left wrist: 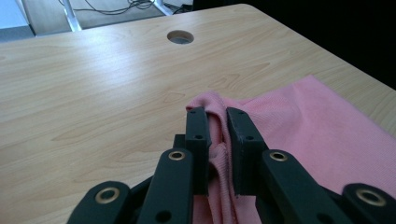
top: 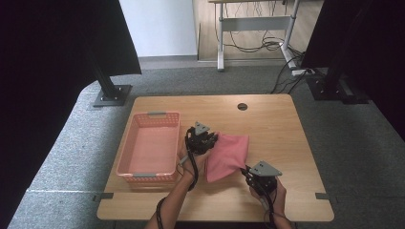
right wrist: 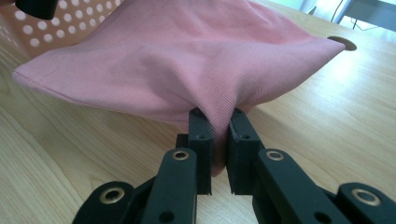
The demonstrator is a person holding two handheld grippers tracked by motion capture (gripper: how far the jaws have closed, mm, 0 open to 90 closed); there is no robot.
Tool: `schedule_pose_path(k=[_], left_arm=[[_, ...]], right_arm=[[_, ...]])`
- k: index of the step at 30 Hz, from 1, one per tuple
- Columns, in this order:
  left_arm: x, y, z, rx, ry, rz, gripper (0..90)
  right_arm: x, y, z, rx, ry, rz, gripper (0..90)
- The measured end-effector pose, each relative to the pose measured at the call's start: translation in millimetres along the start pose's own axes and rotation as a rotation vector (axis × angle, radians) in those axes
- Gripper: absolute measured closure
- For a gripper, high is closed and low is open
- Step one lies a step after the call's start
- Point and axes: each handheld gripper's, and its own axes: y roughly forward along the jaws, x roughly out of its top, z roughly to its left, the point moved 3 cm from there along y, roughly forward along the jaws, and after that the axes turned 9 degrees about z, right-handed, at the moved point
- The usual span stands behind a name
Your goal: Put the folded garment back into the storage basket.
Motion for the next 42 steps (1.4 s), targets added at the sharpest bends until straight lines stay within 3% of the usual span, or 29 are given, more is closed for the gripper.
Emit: schedule_pose_path(k=[14,42], left_arm=[[9.4,-20.0,3.7,0.008,0.011,-0.033,79.3],[21.8,-47.5,12.4,0.03,0.02,-0.065,79.4]], right_arm=[[16.2,-10.9,9.1,-0.001,-0.02,-0.045,82.1],[42.4,-19.3,20.6,-0.01,-0.029,-0.084,82.2]])
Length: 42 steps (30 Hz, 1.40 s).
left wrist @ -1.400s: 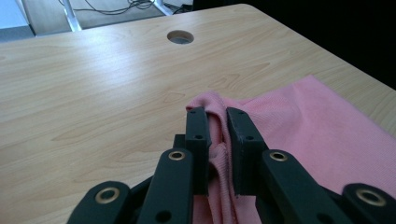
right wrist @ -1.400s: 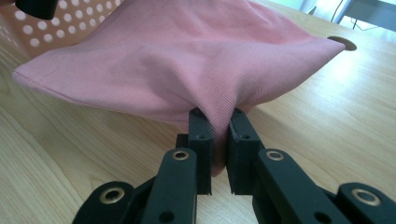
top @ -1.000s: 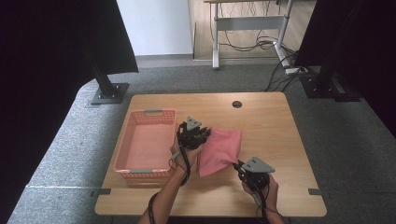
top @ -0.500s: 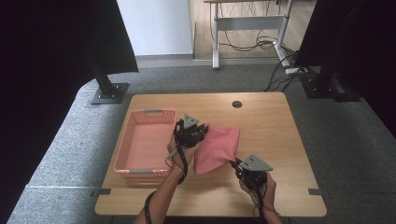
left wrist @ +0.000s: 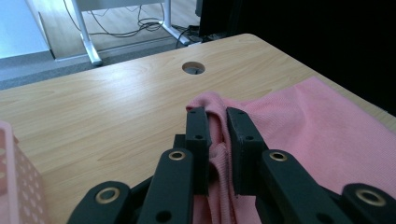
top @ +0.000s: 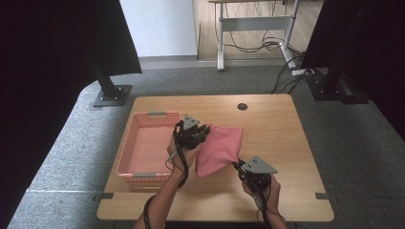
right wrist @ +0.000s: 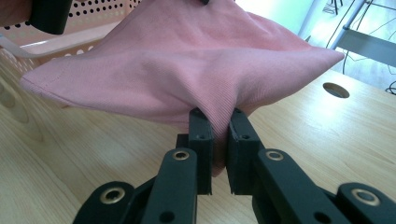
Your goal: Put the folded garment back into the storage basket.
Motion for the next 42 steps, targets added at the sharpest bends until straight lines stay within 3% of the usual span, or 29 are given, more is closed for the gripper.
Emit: schedule_pose_path(k=[18,42], left_arm=[[5.6,-15.2,4.3,0.01,-0.002,-0.015,79.4],[3.5,-32.3,22.5,0.045,-0.015,-0.022,79.5]], right_arm=[[14.8,-5.1,4.4,-0.003,-0.008,-0.02,82.2],[29.7,5.0,15.7,0.017,-0.019,-0.027,82.2]])
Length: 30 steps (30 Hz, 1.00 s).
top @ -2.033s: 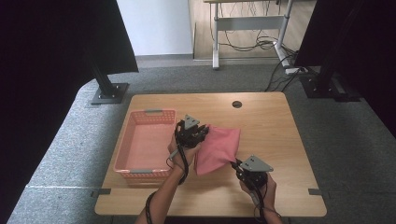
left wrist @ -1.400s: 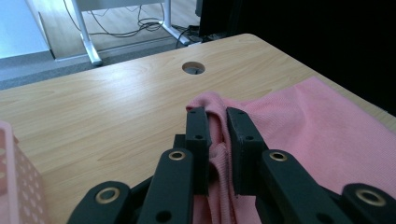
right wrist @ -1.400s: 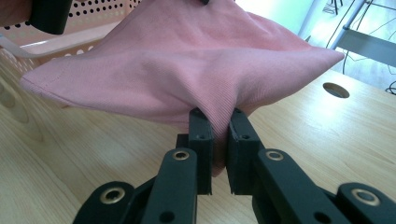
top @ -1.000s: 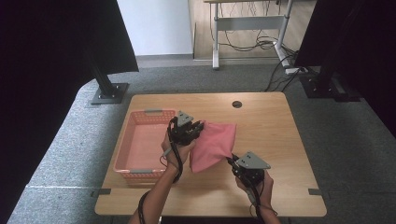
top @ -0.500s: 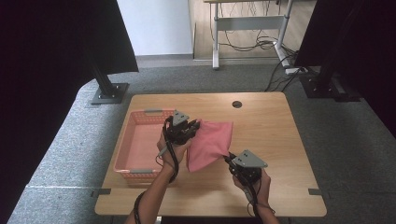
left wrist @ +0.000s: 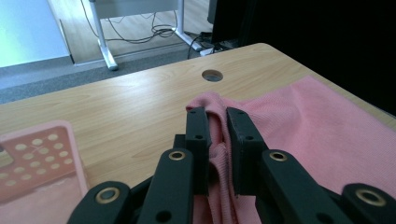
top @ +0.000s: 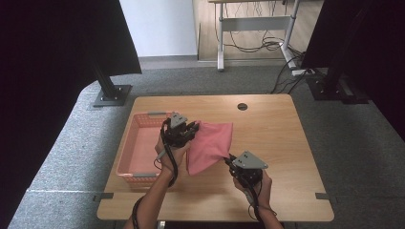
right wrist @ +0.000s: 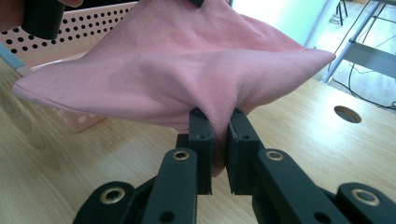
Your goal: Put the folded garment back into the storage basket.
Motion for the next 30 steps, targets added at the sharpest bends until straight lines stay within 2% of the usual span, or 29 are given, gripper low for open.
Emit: schedule_pose_path(k=[30], left_arm=[[-5.5,-16.7,21.0,0.035,-0.018,-0.004,79.4]], right_arm=[[14.2,13.3,14.8,0.025,-0.019,0.002,82.2]])
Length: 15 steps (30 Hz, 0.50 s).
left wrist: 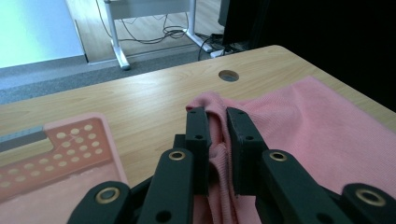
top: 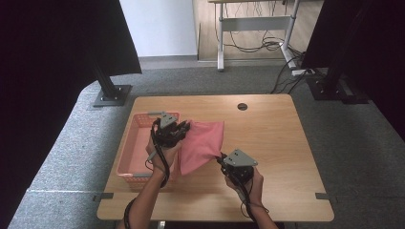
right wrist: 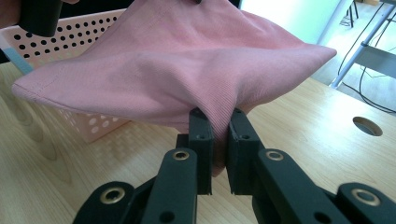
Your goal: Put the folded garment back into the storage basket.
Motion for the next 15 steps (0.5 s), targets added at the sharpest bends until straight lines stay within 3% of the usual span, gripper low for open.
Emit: schedule_pose_path(k=[15], left_arm=[[-2.8,-5.5,11.0,0.018,-0.007,0.006,79.4]], right_arm=[[5.3,9.9,7.0,0.014,-0.004,0.004,82.2]])
